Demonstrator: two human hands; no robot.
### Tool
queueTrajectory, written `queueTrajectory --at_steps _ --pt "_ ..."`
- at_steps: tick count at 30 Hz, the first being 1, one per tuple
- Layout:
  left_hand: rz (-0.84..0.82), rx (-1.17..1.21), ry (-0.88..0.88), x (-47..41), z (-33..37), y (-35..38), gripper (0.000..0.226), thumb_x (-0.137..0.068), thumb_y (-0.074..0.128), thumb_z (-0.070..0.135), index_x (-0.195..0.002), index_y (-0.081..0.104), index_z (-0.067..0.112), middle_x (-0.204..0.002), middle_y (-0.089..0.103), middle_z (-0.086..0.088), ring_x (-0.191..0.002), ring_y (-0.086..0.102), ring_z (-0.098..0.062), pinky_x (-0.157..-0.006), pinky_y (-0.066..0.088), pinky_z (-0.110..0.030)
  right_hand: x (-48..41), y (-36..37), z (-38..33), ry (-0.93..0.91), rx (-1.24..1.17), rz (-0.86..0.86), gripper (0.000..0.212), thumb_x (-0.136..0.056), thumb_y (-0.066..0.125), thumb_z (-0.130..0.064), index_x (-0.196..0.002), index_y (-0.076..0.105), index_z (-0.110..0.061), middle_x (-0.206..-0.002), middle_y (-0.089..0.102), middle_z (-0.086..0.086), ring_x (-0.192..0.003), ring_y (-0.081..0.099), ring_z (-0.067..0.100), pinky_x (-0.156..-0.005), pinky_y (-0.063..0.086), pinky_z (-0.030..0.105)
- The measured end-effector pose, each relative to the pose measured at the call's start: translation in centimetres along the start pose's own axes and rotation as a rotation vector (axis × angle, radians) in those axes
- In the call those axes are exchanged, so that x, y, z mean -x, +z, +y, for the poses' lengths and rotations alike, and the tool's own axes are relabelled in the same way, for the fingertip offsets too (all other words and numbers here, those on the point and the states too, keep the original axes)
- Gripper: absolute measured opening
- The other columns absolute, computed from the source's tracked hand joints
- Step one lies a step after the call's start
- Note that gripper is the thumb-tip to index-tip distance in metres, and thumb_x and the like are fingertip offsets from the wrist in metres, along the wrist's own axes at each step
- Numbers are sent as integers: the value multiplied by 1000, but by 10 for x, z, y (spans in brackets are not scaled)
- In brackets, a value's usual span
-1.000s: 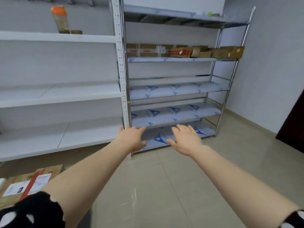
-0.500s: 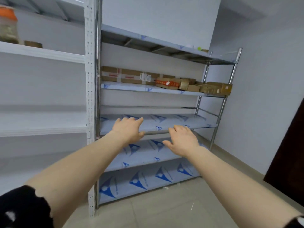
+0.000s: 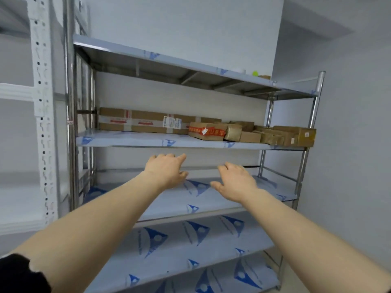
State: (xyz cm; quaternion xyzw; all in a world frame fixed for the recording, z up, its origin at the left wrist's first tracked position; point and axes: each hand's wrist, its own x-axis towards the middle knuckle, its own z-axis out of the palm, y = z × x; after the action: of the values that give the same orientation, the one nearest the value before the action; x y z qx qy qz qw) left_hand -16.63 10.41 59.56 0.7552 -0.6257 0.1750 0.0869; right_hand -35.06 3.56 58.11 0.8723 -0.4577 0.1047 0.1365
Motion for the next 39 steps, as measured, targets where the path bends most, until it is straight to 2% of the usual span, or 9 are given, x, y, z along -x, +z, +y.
queueTrajectory --at_steps 4,9,14,20,24,26,31,35,39 --pt "14 10 -24 -93 35 13 61 -97 39 48 -151 19 27 -148 39 -5 -131 41 -28 -104 35 -42 -77 19 73 -9 -31 -2 51 -98 40 -46 -134 42 -11 -132 46 13 -122 44 31 -102 33 38" --pt "27 -31 -73 -189 52 33 59 -97 42 47 -149 22 29 -139 47 -4 -121 49 -25 -91 46 -38 -165 39 132 -15 -83 3 52 -97 41 -46 -135 41 -11 -134 44 13 -121 45 31 -99 37 38" --pt "33 -28 -112 -276 50 58 55 -97 47 39 -147 28 25 -139 46 -7 -121 49 -28 -88 48 -40 -240 64 165 -33 -111 16 57 -98 42 -45 -143 33 -12 -148 31 14 -129 38 34 -105 32 39" --pt "157 86 -95 -386 46 91 47 -96 53 16 -141 40 20 -127 54 -13 -112 56 -32 -92 49 -41 -327 91 193 -33 -78 92 52 -97 42 -42 -139 38 -11 -141 37 14 -125 41 34 -104 34 41" --pt "187 165 -113 -450 35 108 52 -95 55 22 -143 37 17 -133 48 -15 -118 51 -33 -96 47 -45 -391 95 200 -41 -110 124 44 -98 42 -39 -133 41 -12 -131 42 12 -120 45 34 -97 38 41" --pt "189 170 -103 -479 31 115 60 -94 56 24 -148 30 18 -140 42 -15 -125 44 -33 -103 42 -44 -420 97 203 -40 -137 145 43 -99 42 -36 -135 39 -12 -138 38 14 -124 43 34 -99 39 41" --pt "187 199 -56 -523 23 134 62 -91 62 28 -146 33 20 -139 44 -13 -126 43 -31 -104 38 -41 -472 107 213 -15 -174 230 60 -94 52 -20 -147 25 -13 -153 23 14 -136 33 33 -109 32 41" --pt "191 256 -86 -528 5 136 55 -88 66 21 -139 43 17 -133 51 -10 -119 50 -28 -99 40 -35 -497 113 215 -56 -245 284 59 -91 49 -13 -146 28 -12 -149 31 12 -131 38 29 -106 38 40" --pt "173 382 -143 -523 -7 132 48 -88 64 20 -133 49 20 -125 56 -6 -113 54 -24 -93 47 -33 -520 111 206 -74 -436 348 46 -97 39 -23 -141 39 -11 -140 45 11 -123 48 25 -97 45 37"
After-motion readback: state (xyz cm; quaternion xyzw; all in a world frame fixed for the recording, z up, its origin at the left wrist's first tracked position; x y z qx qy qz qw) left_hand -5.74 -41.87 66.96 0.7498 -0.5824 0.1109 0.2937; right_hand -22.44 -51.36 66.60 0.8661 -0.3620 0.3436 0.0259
